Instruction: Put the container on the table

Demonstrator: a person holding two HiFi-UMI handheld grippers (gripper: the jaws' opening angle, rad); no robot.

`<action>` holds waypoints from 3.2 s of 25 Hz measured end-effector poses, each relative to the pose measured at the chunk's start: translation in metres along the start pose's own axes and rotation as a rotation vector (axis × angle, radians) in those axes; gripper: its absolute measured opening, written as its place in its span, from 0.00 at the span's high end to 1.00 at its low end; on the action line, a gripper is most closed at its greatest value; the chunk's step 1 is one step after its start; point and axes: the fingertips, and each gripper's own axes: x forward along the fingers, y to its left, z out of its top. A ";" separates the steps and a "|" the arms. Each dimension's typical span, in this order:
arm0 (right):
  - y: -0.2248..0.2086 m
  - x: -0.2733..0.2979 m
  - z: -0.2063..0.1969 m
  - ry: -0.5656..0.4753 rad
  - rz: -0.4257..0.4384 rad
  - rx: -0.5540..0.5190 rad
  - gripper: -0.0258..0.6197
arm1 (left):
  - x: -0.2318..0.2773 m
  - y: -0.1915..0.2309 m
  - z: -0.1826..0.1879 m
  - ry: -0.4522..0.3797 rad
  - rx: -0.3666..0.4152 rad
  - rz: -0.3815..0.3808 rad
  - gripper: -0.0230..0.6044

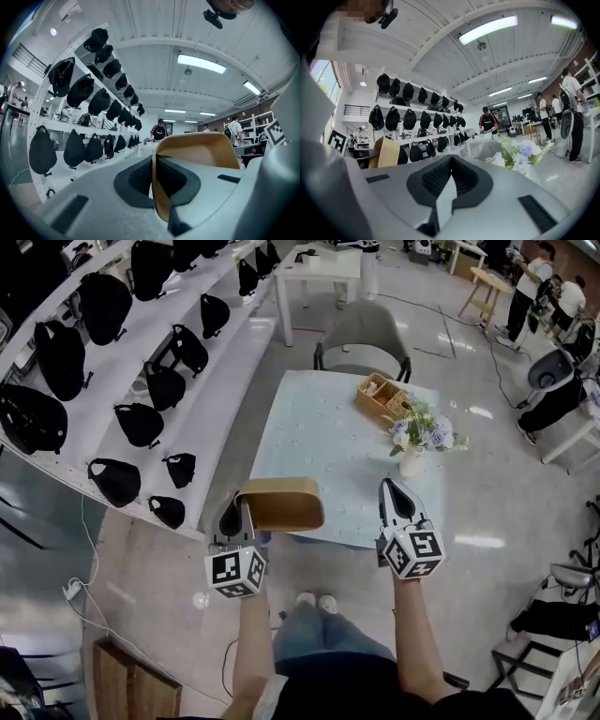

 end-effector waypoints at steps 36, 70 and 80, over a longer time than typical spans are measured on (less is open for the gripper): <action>-0.034 0.249 -0.073 0.157 0.063 -0.129 0.96 | 0.303 -0.006 -0.162 0.495 -0.082 -0.050 0.95; -0.089 0.301 -0.173 0.320 0.049 -0.072 0.96 | 0.359 -0.034 -0.296 0.876 -0.162 -0.114 0.84; -0.072 0.292 -0.152 0.283 0.038 -0.077 0.96 | 0.342 -0.027 -0.248 0.709 -0.113 -0.166 0.84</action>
